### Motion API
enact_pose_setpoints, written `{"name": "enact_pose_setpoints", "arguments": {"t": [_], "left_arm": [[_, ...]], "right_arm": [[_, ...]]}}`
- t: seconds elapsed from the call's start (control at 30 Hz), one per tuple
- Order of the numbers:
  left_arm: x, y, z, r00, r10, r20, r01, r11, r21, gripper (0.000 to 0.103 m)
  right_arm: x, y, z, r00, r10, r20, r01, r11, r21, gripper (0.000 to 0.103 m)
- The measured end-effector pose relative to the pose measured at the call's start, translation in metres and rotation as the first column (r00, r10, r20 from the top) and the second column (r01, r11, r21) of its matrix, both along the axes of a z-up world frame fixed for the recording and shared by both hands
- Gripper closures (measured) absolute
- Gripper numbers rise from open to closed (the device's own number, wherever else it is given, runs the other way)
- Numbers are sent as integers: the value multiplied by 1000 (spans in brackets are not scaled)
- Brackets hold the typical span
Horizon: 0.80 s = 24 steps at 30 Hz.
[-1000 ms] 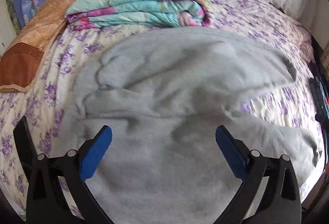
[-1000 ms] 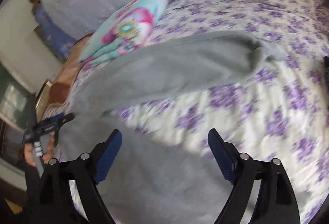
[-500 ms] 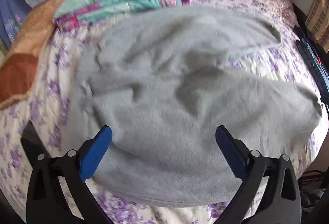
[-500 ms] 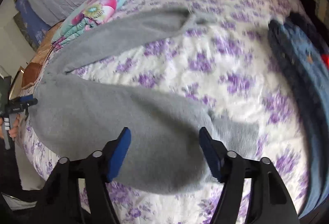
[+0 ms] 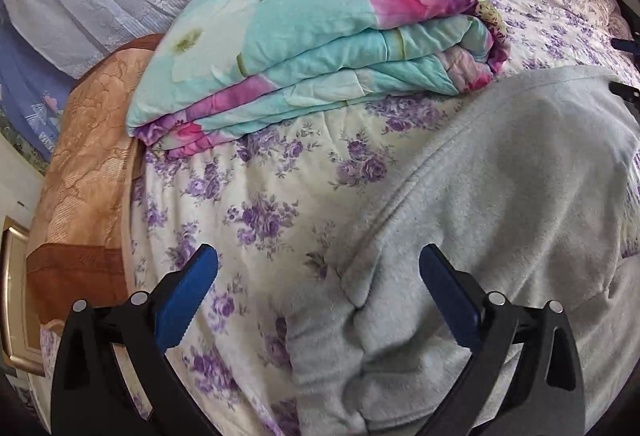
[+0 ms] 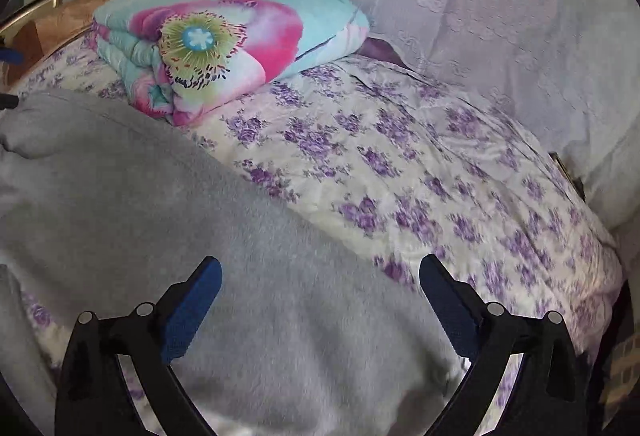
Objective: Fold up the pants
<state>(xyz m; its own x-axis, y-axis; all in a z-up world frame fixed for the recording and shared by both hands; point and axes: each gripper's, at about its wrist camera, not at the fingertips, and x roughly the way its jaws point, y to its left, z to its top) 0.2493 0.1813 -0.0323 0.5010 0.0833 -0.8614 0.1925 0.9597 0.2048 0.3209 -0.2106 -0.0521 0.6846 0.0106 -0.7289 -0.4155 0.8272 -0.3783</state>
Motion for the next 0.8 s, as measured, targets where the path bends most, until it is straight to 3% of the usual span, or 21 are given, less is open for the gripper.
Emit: {"name": "enact_pose_setpoints", "arguments": {"t": [0.13,0.27,0.33,0.43,0.5,0.53,0.57,0.6,0.67,0.8], "left_arm": [[28,13,-22,998,-44,-49,44,999,-16,4],[45,19,-39,989,-104,-103,92,989,-113,4],[49,17,-47,982,-139,-125,121,983,-137,4],[53,12,-56,975,-158,-155,130,975,-180,4],[48,1,-55,968,-197,-152,169,969,-181,26],[43,-6,-52,960,-239,-147,208,958,-198,56],[38,-12,-47,951,-277,-139,245,946,-213,85],[33,-18,-43,948,-291,-131,261,944,-203,90],[27,-26,-38,950,-288,-119,269,951,-149,92],[4,-27,-5,960,-276,-54,265,952,-151,92]], "right_arm": [[49,15,-23,992,71,-100,-77,996,-49,3],[74,21,-49,949,161,-271,-163,987,17,3],[78,24,-64,937,164,-309,-165,986,23,3],[85,21,-69,929,133,-347,-103,989,104,5],[80,22,-65,922,161,-352,-113,982,152,23],[75,23,-62,923,174,-343,-126,979,160,43],[71,25,-58,922,191,-337,-143,976,162,71],[66,27,-55,922,200,-331,-156,976,153,83],[57,27,-47,930,196,-309,-156,976,150,96],[25,11,1,955,197,-222,-146,963,227,97]]}}
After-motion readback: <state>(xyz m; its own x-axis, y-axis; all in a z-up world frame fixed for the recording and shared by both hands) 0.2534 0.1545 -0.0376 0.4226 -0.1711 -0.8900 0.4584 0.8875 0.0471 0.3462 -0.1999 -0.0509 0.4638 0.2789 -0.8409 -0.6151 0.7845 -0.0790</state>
